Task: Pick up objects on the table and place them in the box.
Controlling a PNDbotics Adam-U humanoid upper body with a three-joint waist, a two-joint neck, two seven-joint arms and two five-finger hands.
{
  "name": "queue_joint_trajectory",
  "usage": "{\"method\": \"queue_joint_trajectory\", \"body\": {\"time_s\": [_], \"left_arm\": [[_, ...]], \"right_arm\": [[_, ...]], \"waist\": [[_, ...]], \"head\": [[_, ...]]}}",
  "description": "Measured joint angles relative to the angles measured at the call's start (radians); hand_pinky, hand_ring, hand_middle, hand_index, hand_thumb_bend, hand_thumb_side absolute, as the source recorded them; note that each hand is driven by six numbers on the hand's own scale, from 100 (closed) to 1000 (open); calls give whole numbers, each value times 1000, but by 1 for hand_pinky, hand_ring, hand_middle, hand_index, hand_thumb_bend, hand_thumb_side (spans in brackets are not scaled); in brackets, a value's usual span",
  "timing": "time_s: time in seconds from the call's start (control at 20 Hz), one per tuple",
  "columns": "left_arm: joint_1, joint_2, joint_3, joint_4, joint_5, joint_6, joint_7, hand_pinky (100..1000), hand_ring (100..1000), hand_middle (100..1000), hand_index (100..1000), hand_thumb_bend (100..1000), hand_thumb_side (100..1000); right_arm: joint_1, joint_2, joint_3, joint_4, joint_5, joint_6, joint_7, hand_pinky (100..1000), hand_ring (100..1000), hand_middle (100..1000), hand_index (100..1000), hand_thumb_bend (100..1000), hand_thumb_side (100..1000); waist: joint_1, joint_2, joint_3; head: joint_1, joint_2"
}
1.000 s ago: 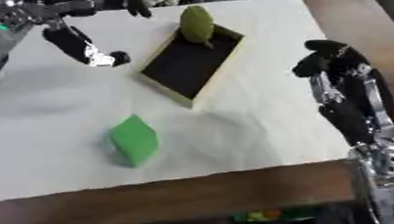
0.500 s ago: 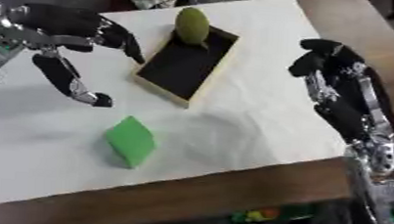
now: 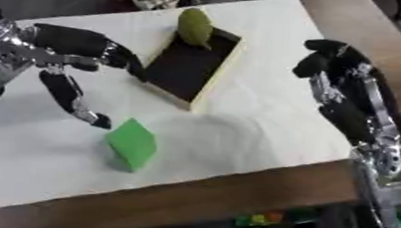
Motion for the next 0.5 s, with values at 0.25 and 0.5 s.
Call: {"method": "queue_joint_trajectory", "body": {"time_s": [0.25,0.5], "left_arm": [[10,-14,-19,16,-29,2,-2,816,808,813,913,597,498],[19,-35,-35,35,-56,0,0,817,813,815,914,587,494]], "right_arm": [[0,0,0,0,0,0,0,643,603,537,753,100,499],[0,0,0,0,0,0,0,643,603,537,753,100,500]], "waist": [[-1,0,0],[-1,0,-1]], "head": [[0,0],[0,0]]}}
